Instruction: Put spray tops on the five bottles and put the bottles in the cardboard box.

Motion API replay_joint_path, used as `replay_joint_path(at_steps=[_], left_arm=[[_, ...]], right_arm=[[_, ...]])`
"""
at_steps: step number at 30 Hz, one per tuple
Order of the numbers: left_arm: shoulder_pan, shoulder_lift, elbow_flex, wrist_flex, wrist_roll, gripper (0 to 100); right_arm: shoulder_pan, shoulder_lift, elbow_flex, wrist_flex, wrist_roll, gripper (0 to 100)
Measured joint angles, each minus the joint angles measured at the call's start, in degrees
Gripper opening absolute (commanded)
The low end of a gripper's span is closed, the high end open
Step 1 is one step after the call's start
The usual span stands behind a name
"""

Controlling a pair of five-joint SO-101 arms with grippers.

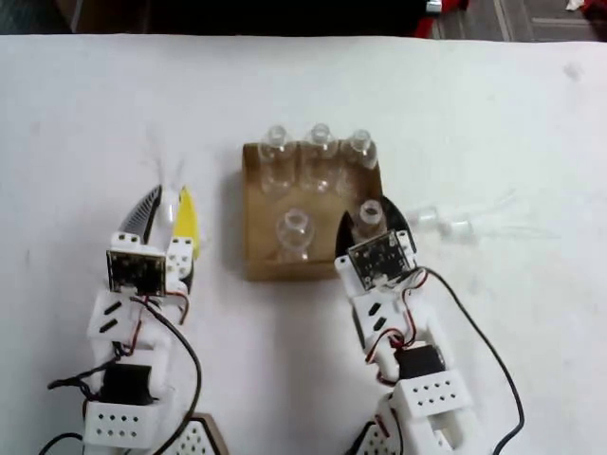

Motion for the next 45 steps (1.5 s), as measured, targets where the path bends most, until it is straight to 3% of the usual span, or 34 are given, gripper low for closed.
replay_joint_path(at_steps=[13, 21, 25, 30, 37, 45], left_arm=[[0.00, 0.00, 0.00, 0.00, 0.00, 10], [0.00, 0.00, 0.00, 0.00, 0.00, 10], [0.00, 0.00, 0.00, 0.00, 0.00, 10], [0.00, 0.00, 0.00, 0.00, 0.00, 10], [0.00, 0.00, 0.00, 0.00, 0.00, 10], [0.00, 0.00, 0.00, 0.00, 0.00, 10]], right_arm=[[0.00, 0.00, 0.00, 0.09, 0.00, 19.2], [0.00, 0.00, 0.00, 0.09, -0.09, 39.2], [0.00, 0.00, 0.00, 0.35, -5.01, 42.3], [2.46, 0.00, -5.19, 10.55, -7.56, 42.5], [6.86, 0.00, -16.88, 29.89, -17.67, 42.5], [6.95, 0.09, -18.81, 33.05, -18.29, 42.5]])
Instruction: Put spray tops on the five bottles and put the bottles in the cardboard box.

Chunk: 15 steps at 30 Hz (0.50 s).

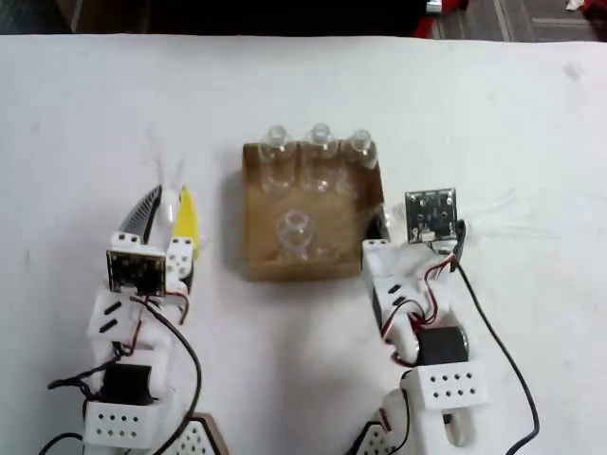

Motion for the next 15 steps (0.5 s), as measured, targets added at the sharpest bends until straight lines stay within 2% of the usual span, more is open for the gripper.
replay_joint_path(at_steps=[15], left_arm=[[0.00, 0.00, 0.00, 0.00, 0.00, 10]], right_arm=[[-0.18, 0.00, -1.14, 0.44, -0.35, 42.2]])
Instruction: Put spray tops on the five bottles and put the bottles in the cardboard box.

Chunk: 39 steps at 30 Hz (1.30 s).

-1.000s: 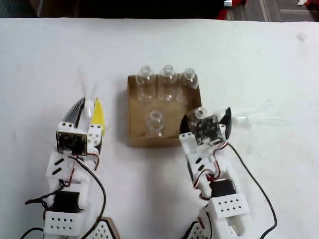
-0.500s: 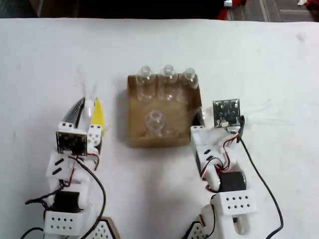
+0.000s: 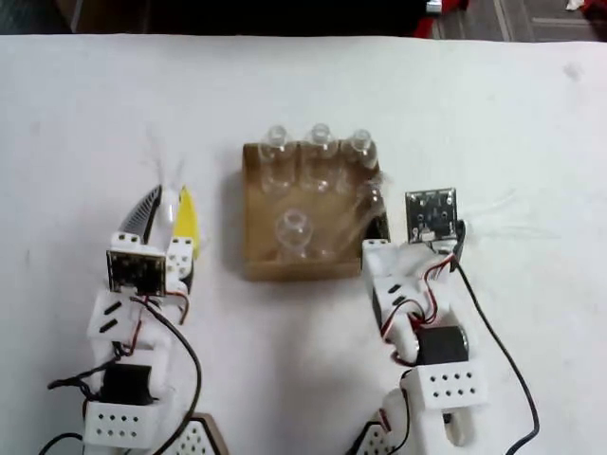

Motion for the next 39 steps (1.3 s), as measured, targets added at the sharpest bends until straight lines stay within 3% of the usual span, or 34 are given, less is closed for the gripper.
replay_joint_path(at_steps=[8, 17, 23, 30, 39], left_arm=[[0.00, 0.00, 0.00, 0.00, 0.00, 10], [0.00, 0.00, 0.00, 0.00, 0.00, 10], [0.00, 0.00, 0.00, 0.00, 0.00, 10], [0.00, 0.00, 0.00, 0.00, 0.00, 10], [0.00, 0.00, 0.00, 0.00, 0.00, 10]], right_arm=[[-0.09, 0.09, -6.24, 3.43, -5.10, 30.6], [0.09, 2.02, -11.78, 5.19, -5.27, 29.8], [0.09, 18.81, -23.47, 9.58, -6.42, 29.8], [0.09, 43.96, -40.97, 16.79, -15.12, 29.8], [0.09, 51.25, -42.20, 13.36, -16.00, 29.8]])
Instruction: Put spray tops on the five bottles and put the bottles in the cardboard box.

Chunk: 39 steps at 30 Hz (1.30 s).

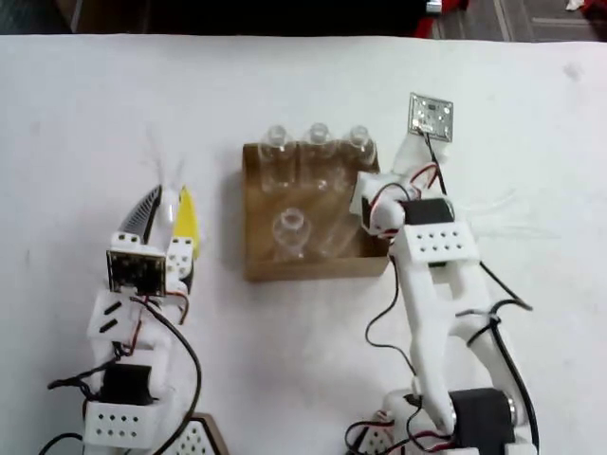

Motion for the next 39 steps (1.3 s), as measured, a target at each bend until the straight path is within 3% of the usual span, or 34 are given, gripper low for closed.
replay_joint_path(at_steps=[16, 39], left_arm=[[0.00, 0.00, 0.00, 0.00, 0.00, 10], [0.00, 0.00, 0.00, 0.00, 0.00, 10]], right_arm=[[0.00, 4.84, -0.53, -6.77, 0.00, 29.7], [0.00, 11.78, -4.48, -6.95, -0.18, 29.7]])
